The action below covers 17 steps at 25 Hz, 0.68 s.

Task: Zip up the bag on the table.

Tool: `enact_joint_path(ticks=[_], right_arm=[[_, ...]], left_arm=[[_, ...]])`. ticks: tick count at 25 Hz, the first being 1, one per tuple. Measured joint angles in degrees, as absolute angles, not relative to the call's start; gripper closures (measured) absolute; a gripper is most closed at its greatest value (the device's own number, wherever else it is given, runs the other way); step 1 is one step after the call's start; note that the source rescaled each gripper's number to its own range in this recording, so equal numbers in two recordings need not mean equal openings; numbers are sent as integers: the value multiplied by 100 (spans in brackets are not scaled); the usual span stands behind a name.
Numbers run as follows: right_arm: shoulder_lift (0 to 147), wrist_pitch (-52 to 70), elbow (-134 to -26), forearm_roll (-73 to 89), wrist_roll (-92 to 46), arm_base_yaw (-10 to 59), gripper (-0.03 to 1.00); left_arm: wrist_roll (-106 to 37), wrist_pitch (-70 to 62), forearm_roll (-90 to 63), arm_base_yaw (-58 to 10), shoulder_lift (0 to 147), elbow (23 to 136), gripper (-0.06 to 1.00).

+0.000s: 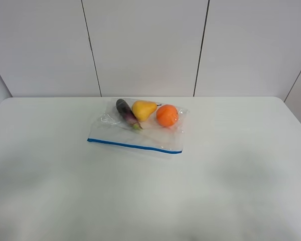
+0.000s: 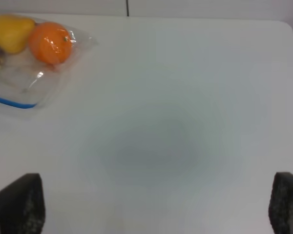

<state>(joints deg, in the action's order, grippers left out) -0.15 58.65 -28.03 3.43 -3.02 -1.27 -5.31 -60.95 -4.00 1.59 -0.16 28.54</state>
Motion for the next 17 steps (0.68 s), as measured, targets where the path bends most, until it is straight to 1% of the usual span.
enact_joint_path(ticks=[17], right_arm=[[-35, 5859, -2803, 243, -282, -127, -2]], left_arm=[[-531, -6095, -400, 159, -16, 2854, -6]])
